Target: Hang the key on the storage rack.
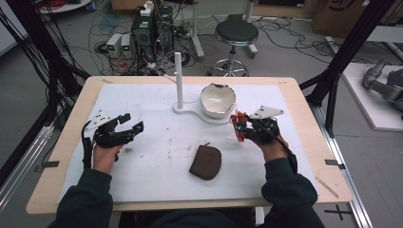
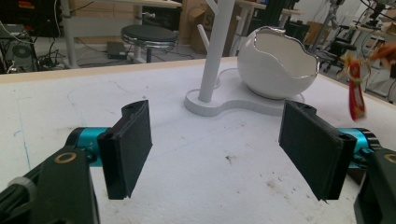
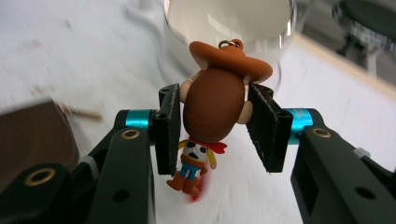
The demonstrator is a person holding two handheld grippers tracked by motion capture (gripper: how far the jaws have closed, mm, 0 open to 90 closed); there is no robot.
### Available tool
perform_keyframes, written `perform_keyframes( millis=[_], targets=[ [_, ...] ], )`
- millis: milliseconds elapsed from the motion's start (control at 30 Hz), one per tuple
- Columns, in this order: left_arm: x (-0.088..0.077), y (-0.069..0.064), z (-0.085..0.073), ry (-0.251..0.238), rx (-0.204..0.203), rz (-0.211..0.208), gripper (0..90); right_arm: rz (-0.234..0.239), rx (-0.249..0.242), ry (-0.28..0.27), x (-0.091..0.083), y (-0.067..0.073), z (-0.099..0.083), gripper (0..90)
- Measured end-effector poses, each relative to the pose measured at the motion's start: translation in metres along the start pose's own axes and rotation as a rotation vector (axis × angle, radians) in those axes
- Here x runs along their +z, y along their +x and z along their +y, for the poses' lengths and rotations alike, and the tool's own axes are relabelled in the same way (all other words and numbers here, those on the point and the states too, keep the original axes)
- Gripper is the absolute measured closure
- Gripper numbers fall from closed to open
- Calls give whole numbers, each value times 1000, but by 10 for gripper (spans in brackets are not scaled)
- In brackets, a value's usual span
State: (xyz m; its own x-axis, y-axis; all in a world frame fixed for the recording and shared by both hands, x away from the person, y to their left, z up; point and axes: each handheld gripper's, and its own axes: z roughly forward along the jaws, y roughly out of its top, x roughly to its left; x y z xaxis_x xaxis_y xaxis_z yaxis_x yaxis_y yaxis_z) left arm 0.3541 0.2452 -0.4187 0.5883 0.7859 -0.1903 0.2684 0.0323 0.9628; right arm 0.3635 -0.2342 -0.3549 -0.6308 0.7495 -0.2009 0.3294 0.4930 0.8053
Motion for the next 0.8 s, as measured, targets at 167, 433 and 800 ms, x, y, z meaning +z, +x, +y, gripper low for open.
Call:
perform_keyframes(
  millis=[167, 433, 800],
  targets=[
    [0, 1, 0, -1, -2, -1, 255, 42, -33, -76, -7, 3, 34, 575],
    [0, 2, 0, -7, -6, 1, 256, 117, -106, -120, 9, 13, 79, 574],
    [0, 3, 0, -13, -13, 2, 257, 159, -144, -159, 45, 34, 126, 574]
  ],
)
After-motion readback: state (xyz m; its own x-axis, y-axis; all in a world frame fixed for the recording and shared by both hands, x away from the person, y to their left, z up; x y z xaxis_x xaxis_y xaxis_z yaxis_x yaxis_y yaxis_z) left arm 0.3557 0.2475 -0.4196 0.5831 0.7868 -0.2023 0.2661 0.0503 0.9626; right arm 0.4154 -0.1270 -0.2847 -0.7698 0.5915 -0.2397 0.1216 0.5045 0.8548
